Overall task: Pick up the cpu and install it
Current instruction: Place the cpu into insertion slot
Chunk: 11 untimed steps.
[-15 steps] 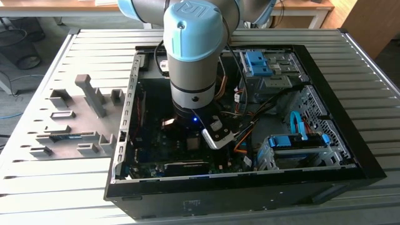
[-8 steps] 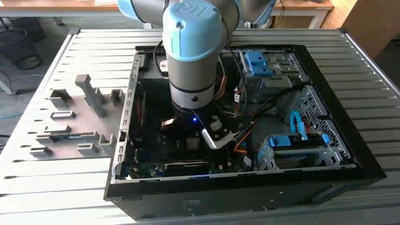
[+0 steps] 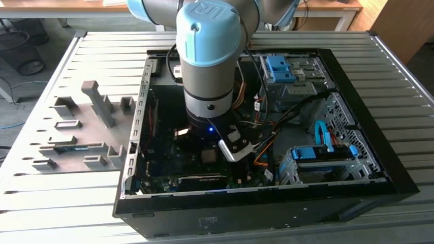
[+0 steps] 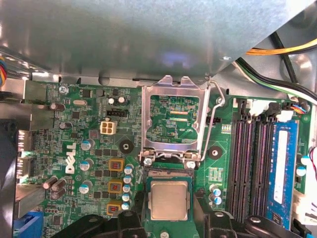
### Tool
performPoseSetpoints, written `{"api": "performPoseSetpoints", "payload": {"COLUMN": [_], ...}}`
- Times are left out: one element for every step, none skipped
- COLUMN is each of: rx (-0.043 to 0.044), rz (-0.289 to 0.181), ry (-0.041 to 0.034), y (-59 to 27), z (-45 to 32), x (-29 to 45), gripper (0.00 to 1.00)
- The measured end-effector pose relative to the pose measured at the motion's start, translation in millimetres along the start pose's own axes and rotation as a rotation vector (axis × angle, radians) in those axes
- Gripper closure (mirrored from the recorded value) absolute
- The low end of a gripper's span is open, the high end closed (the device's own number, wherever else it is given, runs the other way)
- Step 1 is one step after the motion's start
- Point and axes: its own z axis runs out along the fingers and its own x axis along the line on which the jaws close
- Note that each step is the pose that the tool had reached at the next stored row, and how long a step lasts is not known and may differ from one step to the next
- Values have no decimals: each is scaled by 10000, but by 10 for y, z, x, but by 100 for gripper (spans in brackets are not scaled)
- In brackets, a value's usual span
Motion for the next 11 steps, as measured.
{"api": "performPoseSetpoints", "payload": {"rx": [11, 12, 14, 14, 16, 17, 16, 14, 13, 14, 15], "rz": [1, 0, 0, -1, -2, -9, -20, -33, -34, -35, -35], "ry": [1, 1, 2, 2, 3, 3, 3, 2, 1, 1, 2], "y": [0, 0, 1, 1, 1, 1, 1, 1, 1, 1, 1], "z": [12, 27, 36, 41, 42, 42, 43, 44, 46, 47, 47], "x": [0, 0, 0, 0, 0, 0, 0, 0, 0, 0, 0], "gripper": [49, 49, 49, 49, 49, 49, 49, 49, 49, 49, 49]}}
